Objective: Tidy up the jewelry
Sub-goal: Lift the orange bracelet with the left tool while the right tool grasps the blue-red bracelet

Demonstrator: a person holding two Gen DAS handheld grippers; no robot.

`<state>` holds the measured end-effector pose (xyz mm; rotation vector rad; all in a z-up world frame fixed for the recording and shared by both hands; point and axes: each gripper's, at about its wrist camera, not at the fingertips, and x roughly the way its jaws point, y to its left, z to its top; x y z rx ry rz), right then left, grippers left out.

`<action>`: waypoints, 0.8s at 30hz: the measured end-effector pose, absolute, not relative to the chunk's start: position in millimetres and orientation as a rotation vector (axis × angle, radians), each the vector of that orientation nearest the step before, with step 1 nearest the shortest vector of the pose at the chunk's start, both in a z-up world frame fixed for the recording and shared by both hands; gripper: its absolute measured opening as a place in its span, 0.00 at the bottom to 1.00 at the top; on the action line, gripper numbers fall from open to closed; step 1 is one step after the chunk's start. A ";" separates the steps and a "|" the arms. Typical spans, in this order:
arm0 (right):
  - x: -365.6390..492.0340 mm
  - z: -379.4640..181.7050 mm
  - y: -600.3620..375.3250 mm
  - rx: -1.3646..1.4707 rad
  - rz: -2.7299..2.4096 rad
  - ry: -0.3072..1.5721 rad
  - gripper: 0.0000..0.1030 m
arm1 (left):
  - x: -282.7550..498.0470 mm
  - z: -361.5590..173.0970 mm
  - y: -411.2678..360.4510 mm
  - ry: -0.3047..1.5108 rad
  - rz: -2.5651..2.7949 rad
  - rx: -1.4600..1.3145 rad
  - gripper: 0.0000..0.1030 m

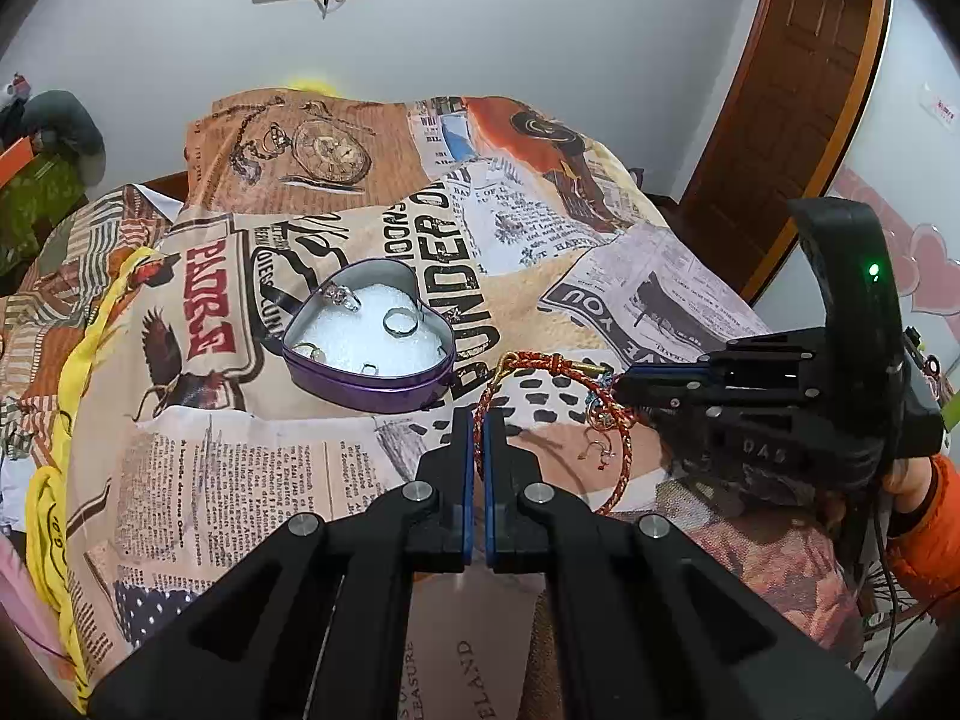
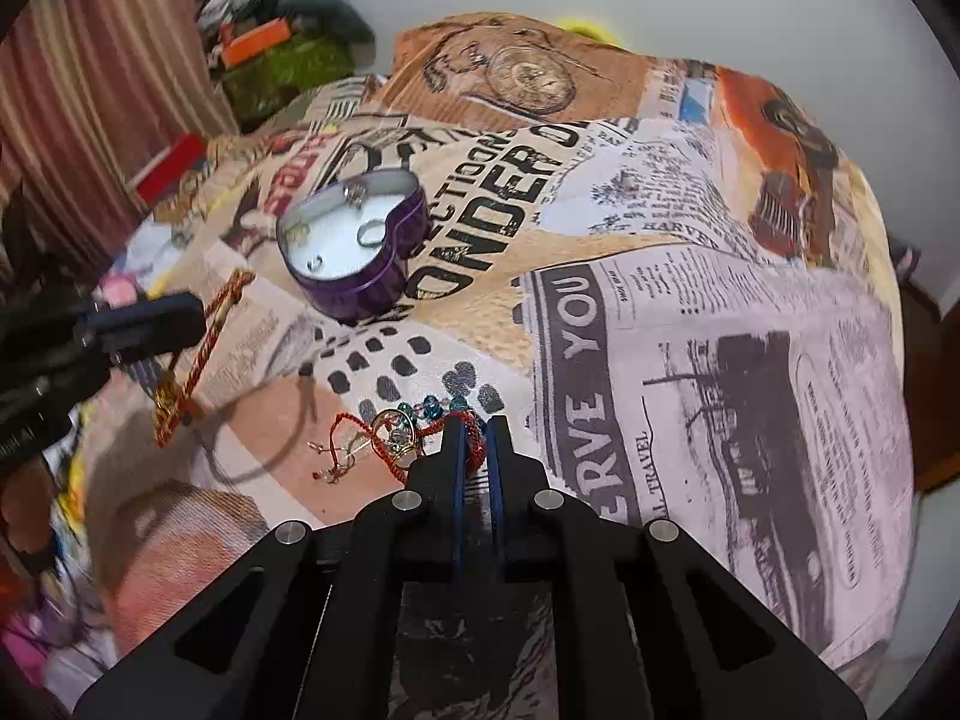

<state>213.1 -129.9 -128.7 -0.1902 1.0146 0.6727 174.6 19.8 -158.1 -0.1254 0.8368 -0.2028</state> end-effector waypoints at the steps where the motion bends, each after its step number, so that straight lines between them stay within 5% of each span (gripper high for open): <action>1: 212.9 -125.2 -131.5 -0.183 0.666 1.003 0.06 | 174.4 -156.8 20.3 0.834 -0.203 -0.127 0.01; 24: 199.5 -29.4 -126.9 -0.079 0.691 0.751 0.06 | 168.0 -110.7 31.6 0.714 -0.170 -0.096 0.01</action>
